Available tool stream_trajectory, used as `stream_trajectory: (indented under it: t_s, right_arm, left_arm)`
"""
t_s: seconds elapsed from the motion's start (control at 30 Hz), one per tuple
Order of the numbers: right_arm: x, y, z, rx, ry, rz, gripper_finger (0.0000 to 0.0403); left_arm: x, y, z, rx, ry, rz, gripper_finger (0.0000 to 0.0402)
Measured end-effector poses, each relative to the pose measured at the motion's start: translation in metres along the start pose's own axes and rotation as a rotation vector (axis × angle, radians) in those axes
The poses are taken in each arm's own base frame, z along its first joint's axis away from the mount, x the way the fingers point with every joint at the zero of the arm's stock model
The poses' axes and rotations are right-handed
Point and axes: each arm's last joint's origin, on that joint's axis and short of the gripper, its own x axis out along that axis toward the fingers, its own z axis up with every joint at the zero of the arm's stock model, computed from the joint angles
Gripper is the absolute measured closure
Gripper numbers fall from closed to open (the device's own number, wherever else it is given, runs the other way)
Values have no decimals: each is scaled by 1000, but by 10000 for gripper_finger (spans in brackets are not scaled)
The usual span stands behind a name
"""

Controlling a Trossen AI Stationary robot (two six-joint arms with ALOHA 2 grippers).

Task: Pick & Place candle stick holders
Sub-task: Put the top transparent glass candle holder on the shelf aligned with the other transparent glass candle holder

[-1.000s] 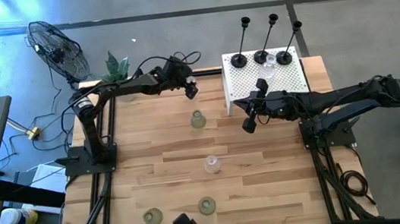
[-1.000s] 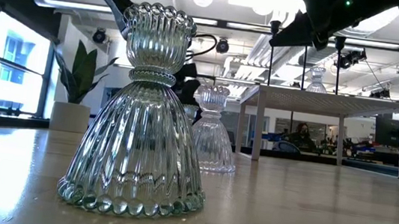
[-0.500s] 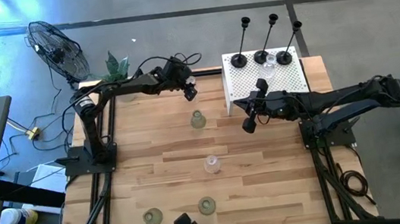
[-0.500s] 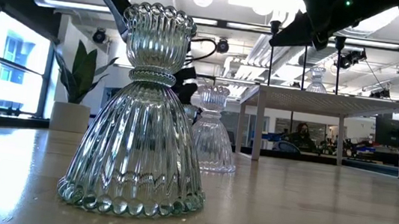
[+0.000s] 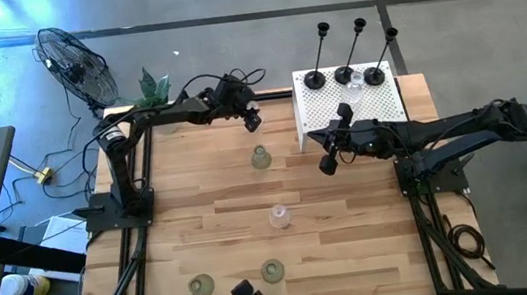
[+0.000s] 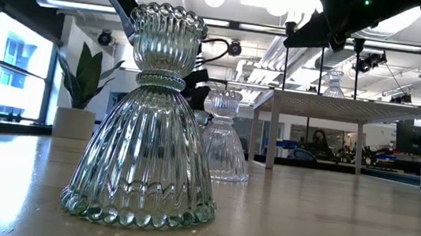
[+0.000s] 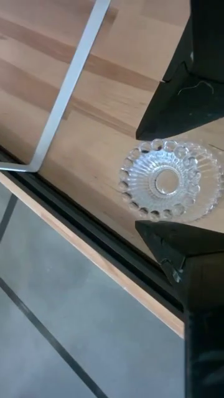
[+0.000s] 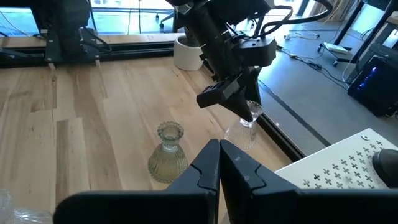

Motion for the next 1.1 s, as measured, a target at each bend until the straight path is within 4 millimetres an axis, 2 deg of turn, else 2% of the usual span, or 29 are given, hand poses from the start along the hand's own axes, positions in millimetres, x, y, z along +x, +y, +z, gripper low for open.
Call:
stream_trajectory:
  t_s: [0.2,0.43,0.67,0.9,1.1]
  right_arm:
    - [0,0,0,-8,-2,0,401]
    - [0,0,0,-7,-2,0,401]
    - [0,0,0,-7,-2,0,401]
    - [0,0,0,-8,-2,0,401]
    - [0,0,0,-4,-2,3,401]
  left_arm:
    - [0,0,0,0,2,-3,192]
    - [0,0,-1,0,9,1,232]
    - [-6,0,0,0,24,7,217]
    - [-37,2,18,11,-26,12,225]
    - [-78,2,36,26,-101,-19,223]
